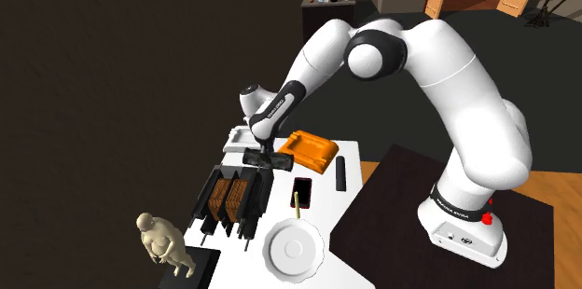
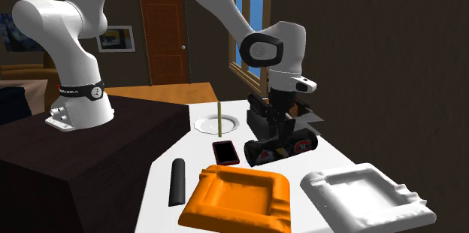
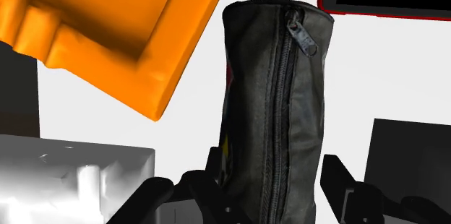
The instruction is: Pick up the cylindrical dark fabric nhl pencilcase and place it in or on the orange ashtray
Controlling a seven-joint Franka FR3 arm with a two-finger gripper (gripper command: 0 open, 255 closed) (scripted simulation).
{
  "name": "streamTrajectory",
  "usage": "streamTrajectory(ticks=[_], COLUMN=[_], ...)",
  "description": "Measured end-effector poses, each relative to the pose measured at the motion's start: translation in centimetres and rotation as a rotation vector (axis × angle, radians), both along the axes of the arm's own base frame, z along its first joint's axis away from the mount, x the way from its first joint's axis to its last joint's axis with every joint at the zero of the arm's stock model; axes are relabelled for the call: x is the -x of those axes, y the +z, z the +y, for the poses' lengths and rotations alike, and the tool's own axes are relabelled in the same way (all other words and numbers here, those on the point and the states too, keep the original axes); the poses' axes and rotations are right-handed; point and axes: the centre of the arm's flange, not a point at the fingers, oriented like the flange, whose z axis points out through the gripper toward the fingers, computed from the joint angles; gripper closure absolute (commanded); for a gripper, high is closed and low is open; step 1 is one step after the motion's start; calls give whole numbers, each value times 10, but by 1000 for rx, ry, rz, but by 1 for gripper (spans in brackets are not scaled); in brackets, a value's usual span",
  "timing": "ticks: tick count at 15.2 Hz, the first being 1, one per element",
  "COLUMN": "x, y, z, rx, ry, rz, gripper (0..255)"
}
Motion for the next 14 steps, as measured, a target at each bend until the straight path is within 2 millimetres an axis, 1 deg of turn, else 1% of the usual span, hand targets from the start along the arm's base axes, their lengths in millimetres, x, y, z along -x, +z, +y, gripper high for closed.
streamTrajectory(ticks=[10, 14], x=[-3, 0], y=[53, 73], z=[1, 2], rx=[0, 0], ry=[0, 0], rz=[0, 0], gripper=[255, 255])
